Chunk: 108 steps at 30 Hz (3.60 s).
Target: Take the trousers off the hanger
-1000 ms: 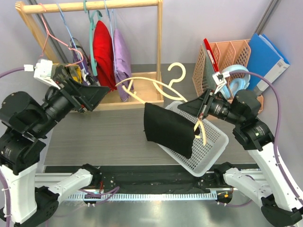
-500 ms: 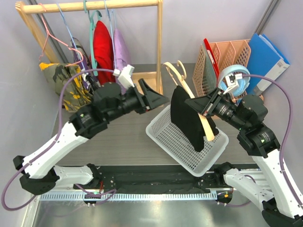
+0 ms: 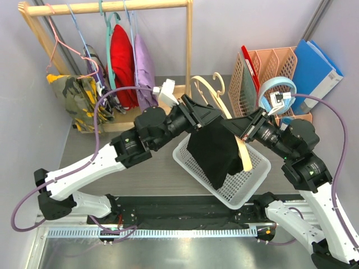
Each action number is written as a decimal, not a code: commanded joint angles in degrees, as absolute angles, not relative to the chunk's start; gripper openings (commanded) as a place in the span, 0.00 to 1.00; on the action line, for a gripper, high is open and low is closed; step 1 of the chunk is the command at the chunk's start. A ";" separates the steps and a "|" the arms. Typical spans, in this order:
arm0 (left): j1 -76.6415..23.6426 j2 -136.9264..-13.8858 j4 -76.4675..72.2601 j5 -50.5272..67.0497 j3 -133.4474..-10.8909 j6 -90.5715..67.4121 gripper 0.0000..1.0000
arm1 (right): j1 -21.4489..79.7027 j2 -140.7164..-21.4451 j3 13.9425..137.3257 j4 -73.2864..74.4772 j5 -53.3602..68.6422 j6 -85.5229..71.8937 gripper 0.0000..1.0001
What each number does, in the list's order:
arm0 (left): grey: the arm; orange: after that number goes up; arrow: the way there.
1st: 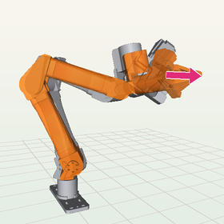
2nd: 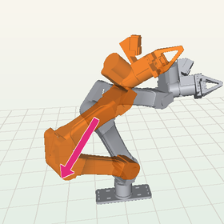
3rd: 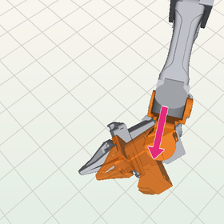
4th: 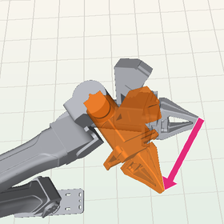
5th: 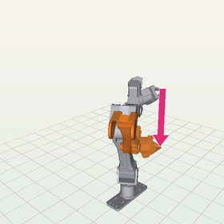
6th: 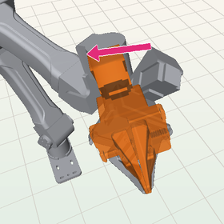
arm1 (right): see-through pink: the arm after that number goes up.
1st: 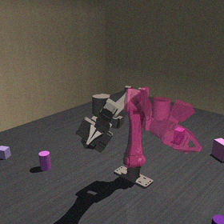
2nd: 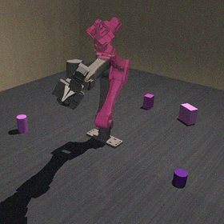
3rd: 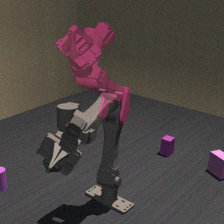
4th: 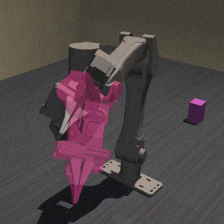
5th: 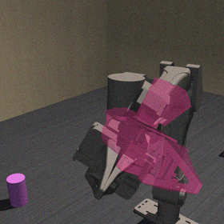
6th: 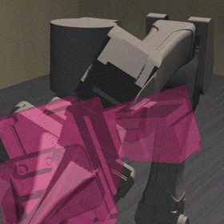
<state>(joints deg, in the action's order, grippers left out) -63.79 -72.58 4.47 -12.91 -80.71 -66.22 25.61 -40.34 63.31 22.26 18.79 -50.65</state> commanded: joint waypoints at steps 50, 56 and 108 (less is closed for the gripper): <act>-65.39 -81.04 -2.12 -19.60 -88.68 -68.64 0.00 | 25.66 -38.41 65.39 16.95 29.97 -48.62 0.07; -65.30 -76.21 3.76 -19.69 -87.71 -68.65 0.00 | 25.58 -38.41 68.73 23.90 27.69 -43.43 0.35; -61.61 -33.75 48.60 -27.16 -87.54 -75.94 0.00 | 100.62 -68.90 74.80 11.69 -44.82 -9.77 0.88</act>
<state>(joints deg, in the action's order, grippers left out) -61.73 -35.68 51.81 -23.90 -84.97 -73.97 96.86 -68.82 72.95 17.98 -33.87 -14.68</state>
